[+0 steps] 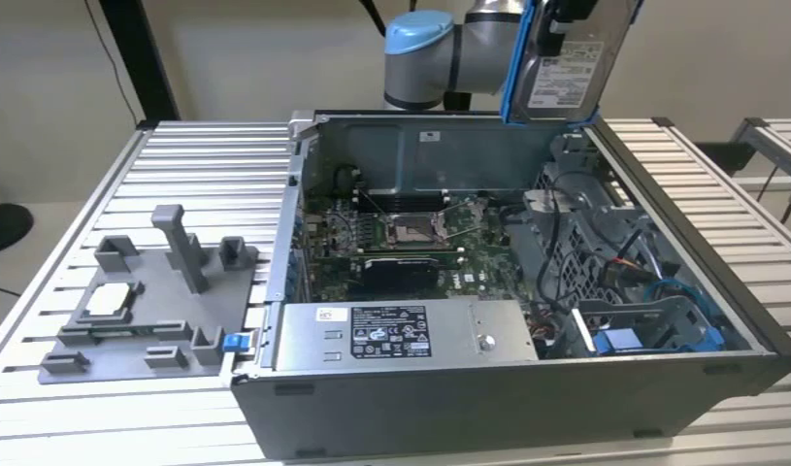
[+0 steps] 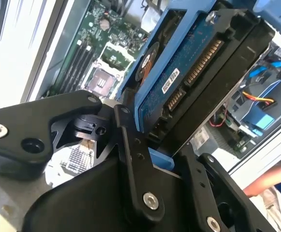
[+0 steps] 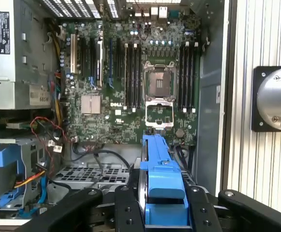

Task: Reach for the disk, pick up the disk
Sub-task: 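Pick up the disk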

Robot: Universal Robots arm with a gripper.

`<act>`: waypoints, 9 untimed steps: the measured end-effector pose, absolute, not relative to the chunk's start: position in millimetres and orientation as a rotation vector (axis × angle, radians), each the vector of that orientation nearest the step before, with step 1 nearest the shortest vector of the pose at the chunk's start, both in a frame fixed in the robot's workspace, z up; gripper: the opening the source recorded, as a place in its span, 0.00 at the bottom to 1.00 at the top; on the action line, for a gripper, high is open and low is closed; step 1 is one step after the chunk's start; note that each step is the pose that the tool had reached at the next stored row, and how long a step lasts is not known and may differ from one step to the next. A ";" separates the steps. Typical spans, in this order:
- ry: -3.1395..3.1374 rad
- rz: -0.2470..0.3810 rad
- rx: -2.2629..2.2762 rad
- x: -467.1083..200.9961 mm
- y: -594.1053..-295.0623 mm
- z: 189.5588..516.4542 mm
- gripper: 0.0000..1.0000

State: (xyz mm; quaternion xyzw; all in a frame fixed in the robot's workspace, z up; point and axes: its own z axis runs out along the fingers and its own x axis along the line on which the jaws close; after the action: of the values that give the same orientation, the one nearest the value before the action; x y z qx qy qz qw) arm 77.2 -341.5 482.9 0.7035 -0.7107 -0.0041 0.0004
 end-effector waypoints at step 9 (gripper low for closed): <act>-2.232 -0.013 2.209 77.7 -356.0 483.0 0.00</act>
State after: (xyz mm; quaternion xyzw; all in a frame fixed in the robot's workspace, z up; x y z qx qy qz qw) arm 77.7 -356.0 483.0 0.7035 -0.7107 -0.0040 0.0005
